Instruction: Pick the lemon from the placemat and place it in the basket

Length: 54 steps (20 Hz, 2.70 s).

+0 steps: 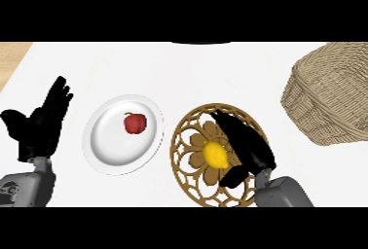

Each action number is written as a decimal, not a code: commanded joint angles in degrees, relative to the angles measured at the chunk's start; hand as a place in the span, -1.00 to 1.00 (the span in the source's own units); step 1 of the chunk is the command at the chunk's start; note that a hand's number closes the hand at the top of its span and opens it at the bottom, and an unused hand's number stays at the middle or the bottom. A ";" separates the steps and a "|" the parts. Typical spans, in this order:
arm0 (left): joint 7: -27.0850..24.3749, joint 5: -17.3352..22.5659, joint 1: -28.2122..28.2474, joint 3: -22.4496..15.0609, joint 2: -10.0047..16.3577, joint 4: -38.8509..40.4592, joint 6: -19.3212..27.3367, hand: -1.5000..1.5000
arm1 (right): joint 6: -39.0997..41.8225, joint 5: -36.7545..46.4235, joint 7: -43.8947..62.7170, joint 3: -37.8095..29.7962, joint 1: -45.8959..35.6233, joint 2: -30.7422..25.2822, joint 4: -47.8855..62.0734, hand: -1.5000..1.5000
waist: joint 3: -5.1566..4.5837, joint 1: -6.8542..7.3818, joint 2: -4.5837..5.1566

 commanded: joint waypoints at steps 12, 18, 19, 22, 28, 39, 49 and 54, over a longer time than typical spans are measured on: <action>-1.20 -2.86 -2.72 1.80 -1.56 3.12 -0.28 0.00 | -3.76 6.51 -4.52 -0.79 -1.63 3.94 11.17 -1.00 | 0.00 -0.05 0.04; 0.41 -2.47 -2.00 1.83 -1.59 1.18 -1.22 0.00 | -2.80 4.71 -9.13 -3.65 -4.42 2.02 17.03 -1.00 | 0.01 0.08 0.06; 3.78 -2.85 0.27 0.27 -2.61 -3.99 -0.48 0.00 | -0.66 3.81 -9.92 -2.76 -1.98 0.65 14.14 -1.00 | 0.02 0.13 -0.03; -2.07 -1.66 2.61 1.96 -1.64 -1.06 -2.54 0.00 | 3.91 6.01 -6.93 1.77 -4.79 3.13 14.55 1.00 | -0.01 0.46 0.01; 1.28 -3.52 -1.54 0.82 -2.62 -0.43 -0.49 0.00 | -1.40 6.96 -10.60 3.86 -0.63 4.67 16.25 1.00 | 0.01 -0.02 0.04; 0.41 -2.29 -2.54 0.67 -2.46 -0.15 -2.30 0.00 | -21.62 -4.00 10.66 -13.65 -6.85 4.79 24.94 1.00 | 0.32 2.85 1.64; 0.16 -2.57 -5.06 0.05 -3.43 3.36 -2.28 0.00 | -55.28 -17.27 6.88 -8.25 -15.84 4.82 28.09 1.00 | 0.24 3.66 1.17; 0.31 -3.73 -3.53 -0.96 -3.96 1.80 -1.61 0.00 | -69.18 -19.98 11.02 -0.64 -24.06 4.83 28.80 1.00 | 0.05 2.85 0.29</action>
